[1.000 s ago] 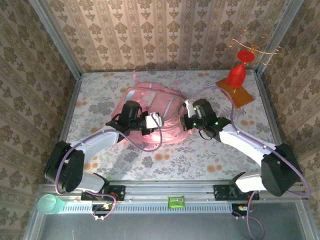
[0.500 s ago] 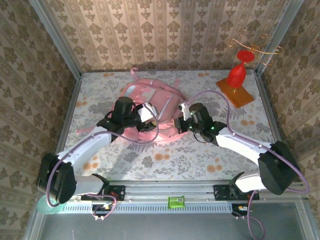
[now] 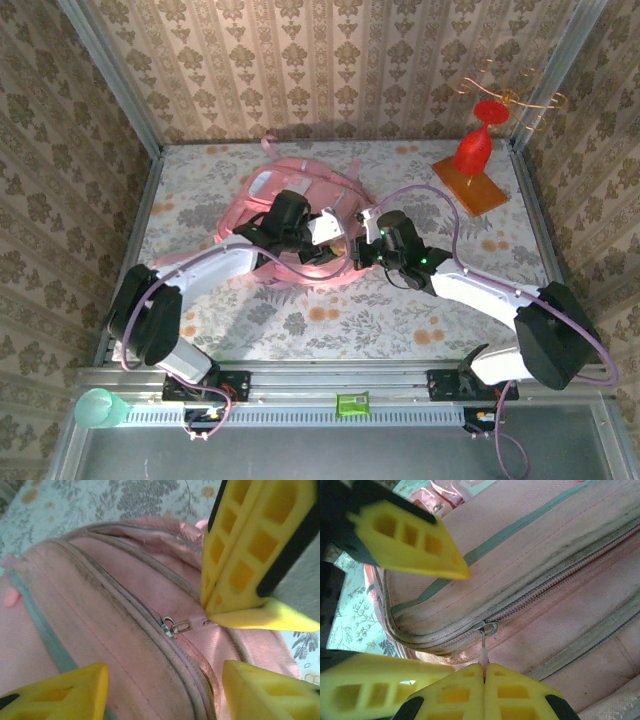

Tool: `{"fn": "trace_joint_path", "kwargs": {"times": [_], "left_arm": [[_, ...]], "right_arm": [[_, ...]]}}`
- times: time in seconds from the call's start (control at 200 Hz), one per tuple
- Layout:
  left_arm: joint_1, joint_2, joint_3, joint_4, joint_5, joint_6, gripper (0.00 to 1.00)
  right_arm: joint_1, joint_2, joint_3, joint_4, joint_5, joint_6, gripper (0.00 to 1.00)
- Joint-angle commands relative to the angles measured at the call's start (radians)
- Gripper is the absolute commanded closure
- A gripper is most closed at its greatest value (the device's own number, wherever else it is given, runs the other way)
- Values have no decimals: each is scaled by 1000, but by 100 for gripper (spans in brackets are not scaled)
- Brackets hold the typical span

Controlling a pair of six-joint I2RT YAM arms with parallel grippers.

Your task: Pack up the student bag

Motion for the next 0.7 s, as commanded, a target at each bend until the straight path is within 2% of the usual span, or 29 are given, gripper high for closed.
{"fn": "trace_joint_path", "kwargs": {"times": [0.0,0.13,0.255,0.435,0.695], "left_arm": [[-2,23,40,-38,-28,18,53],[6,27,36,-40,-17,33,81],[27,9,23,-32,81,34,100],[46,-32,-27,34,190,24,100],[54,-40,-32,43,201,4,100]], "right_arm": [[8,12,-17,55,22,20,100],[-11,53,-41,89,20,15,100],[-32,89,-65,179,-88,-5,100],[-34,136,-53,227,-141,-37,93],[-34,192,-45,263,-160,-26,86]]}}
